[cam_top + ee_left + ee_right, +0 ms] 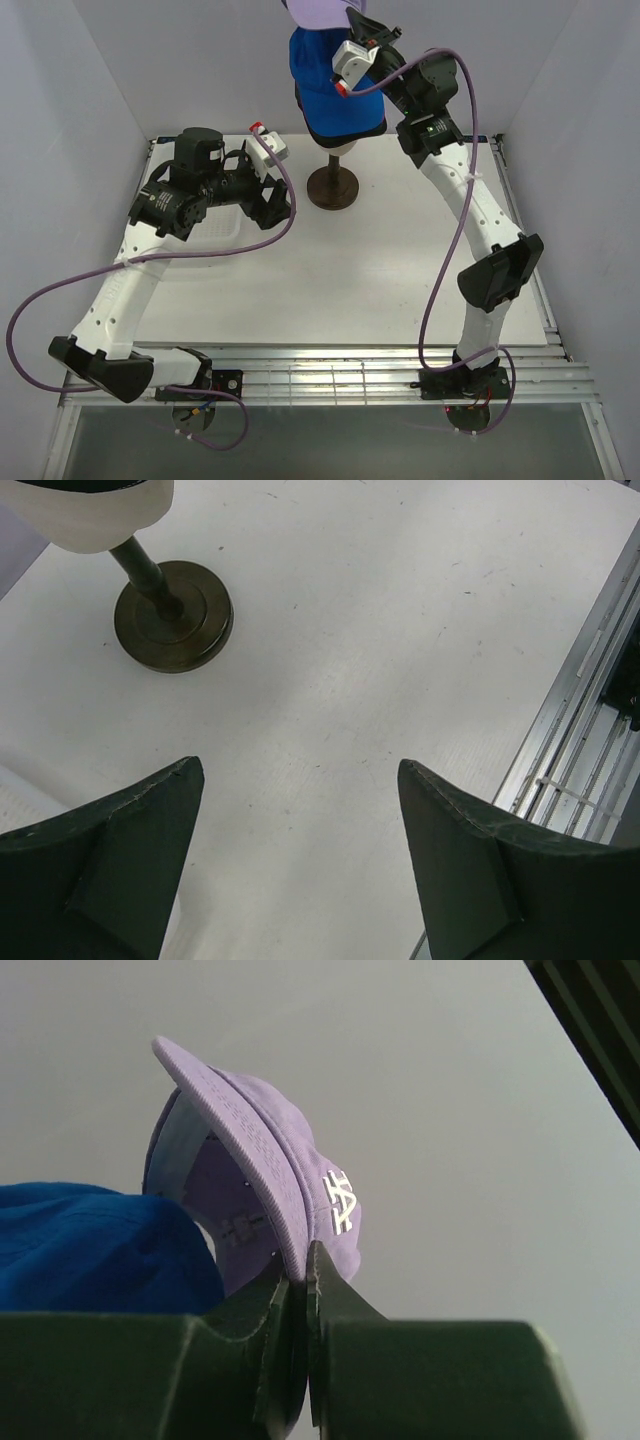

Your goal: Stack the hats

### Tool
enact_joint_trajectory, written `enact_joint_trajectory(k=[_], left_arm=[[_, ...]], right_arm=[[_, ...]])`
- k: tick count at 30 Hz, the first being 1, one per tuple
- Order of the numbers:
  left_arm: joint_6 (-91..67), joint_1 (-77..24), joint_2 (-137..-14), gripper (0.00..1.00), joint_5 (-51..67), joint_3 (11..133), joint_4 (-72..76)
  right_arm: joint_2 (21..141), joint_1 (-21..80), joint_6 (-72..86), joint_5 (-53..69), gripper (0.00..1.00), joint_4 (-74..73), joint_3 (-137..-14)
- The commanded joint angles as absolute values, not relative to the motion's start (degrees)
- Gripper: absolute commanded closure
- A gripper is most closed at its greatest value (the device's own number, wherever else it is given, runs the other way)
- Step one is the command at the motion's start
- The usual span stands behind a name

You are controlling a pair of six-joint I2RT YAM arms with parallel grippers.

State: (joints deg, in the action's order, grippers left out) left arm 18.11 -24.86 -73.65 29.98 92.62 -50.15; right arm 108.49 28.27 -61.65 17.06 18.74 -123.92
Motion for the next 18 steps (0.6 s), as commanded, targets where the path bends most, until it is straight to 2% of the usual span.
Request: enact_joint_trajectory(k=[1, 18], left_arm=[[18.28, -24.7, -73.3, 0.11, 30.5, 93.08, -50.19], [18.28, -24.61, -74.27, 0.11, 29.53, 93.43, -49.75]], right_arm=[[103.63, 28.56, -65.73, 18.89, 0.92, 18.81, -121.03], [93.96, 29.97, -78.12, 18.64, 0.92, 9.85, -108.81]])
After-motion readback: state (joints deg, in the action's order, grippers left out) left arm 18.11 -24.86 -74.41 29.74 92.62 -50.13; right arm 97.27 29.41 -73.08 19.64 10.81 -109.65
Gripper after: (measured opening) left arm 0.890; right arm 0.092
